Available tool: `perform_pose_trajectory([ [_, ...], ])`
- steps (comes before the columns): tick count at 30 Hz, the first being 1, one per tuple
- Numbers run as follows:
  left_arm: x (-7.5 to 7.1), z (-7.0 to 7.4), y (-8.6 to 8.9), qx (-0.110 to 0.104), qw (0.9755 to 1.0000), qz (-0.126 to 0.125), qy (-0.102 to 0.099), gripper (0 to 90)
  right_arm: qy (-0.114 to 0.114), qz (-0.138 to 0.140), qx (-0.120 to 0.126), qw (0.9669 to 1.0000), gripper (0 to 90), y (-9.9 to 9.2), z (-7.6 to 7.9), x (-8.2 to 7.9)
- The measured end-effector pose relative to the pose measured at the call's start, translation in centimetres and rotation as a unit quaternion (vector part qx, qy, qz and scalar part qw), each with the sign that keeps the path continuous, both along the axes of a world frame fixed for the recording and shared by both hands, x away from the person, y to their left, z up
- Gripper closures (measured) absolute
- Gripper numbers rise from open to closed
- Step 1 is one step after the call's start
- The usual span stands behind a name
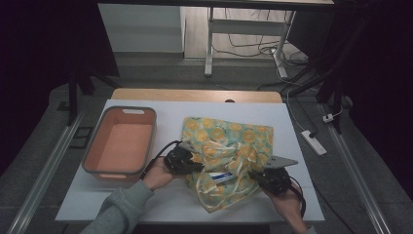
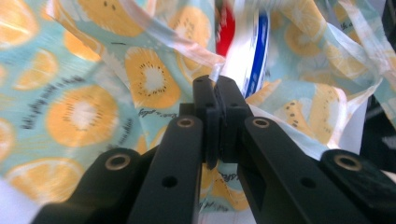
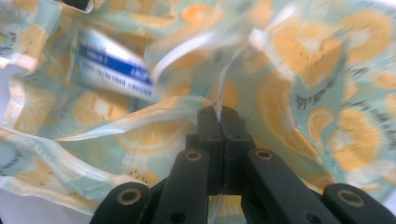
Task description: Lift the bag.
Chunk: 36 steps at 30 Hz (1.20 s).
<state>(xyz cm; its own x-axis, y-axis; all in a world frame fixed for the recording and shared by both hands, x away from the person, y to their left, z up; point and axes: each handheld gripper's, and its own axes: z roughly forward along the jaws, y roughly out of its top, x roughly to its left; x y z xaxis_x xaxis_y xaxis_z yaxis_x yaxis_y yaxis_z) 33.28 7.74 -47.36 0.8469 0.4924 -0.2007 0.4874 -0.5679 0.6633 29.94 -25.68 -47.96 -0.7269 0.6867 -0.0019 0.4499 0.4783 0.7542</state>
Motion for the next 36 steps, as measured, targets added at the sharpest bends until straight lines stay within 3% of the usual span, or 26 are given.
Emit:
perform_pose_trajectory([
  [2,-0.4,1.3,1.0,-0.015,0.9997,0.009,-0.019,88.2,-0.010,0.000,0.013,0.9999,89.7,-0.4,0.8,-0.1],
  [5,-1.0,3.8,3.2,-0.063,0.9967,0.023,-0.045,88.4,-0.039,-0.008,0.044,0.9982,89.9,-1.2,2.9,-0.3],
  [8,-1.5,6.6,5.6,-0.112,0.9898,0.044,-0.076,88.5,-0.072,-0.015,0.067,0.9951,90.0,-1.8,5.9,-0.2],
  [10,-1.6,8.1,6.7,-0.127,0.9857,0.054,-0.096,88.5,-0.092,-0.014,0.069,0.9932,90.0,-2.0,7.9,0.3],
  [13,-1.4,10.1,8.2,-0.178,0.9767,0.059,-0.105,88.6,-0.116,-0.015,0.076,0.9903,90.0,-1.9,10.9,1.5],
  [15,-1.5,11.5,9.1,-0.187,0.9694,0.083,-0.135,88.6,-0.131,-0.018,0.086,0.9876,90.0,-1.7,12.8,2.5],
  [18,-1.1,13.6,10.8,-0.215,0.9592,0.100,-0.154,88.5,-0.163,-0.028,0.096,0.9815,90.0,-1.2,15.4,3.8],
  [20,-0.8,14.7,11.3,-0.218,0.9553,0.108,-0.168,88.6,-0.187,-0.034,0.110,0.9757,90.0,-1.0,17.0,4.5],
  [21,-0.5,15.1,11.2,-0.210,0.9550,0.113,-0.176,88.6,-0.198,-0.037,0.111,0.9733,90.0,-0.8,17.7,4.9],
  [22,-0.2,15.2,11.0,-0.198,0.9564,0.118,-0.180,88.5,-0.205,-0.040,0.108,0.9720,90.0,-0.6,18.3,5.2],
  [24,0.5,14.8,10.6,-0.194,0.9590,0.119,-0.169,88.4,-0.207,-0.047,0.109,0.9711,90.0,-0.3,18.7,6.0],
  [26,1.1,13.8,9.9,-0.170,0.9640,0.123,-0.163,88.2,-0.192,-0.054,0.104,0.9745,90.0,-0.1,18.1,6.9],
  [28,1.8,12.3,9.2,-0.143,0.9707,0.125,-0.148,87.8,-0.160,-0.053,0.106,0.9799,90.0,-0.1,16.5,7.9],
  [31,2.8,9.6,8.4,-0.107,0.9783,0.129,-0.121,87.3,-0.121,-0.051,0.091,0.9872,89.9,0.2,13.4,9.2],
  [36,3.8,6.0,7.4,-0.071,0.9864,0.127,-0.077,83.4,-0.071,-0.039,0.079,0.9936,89.6,0.8,8.7,10.3],
])
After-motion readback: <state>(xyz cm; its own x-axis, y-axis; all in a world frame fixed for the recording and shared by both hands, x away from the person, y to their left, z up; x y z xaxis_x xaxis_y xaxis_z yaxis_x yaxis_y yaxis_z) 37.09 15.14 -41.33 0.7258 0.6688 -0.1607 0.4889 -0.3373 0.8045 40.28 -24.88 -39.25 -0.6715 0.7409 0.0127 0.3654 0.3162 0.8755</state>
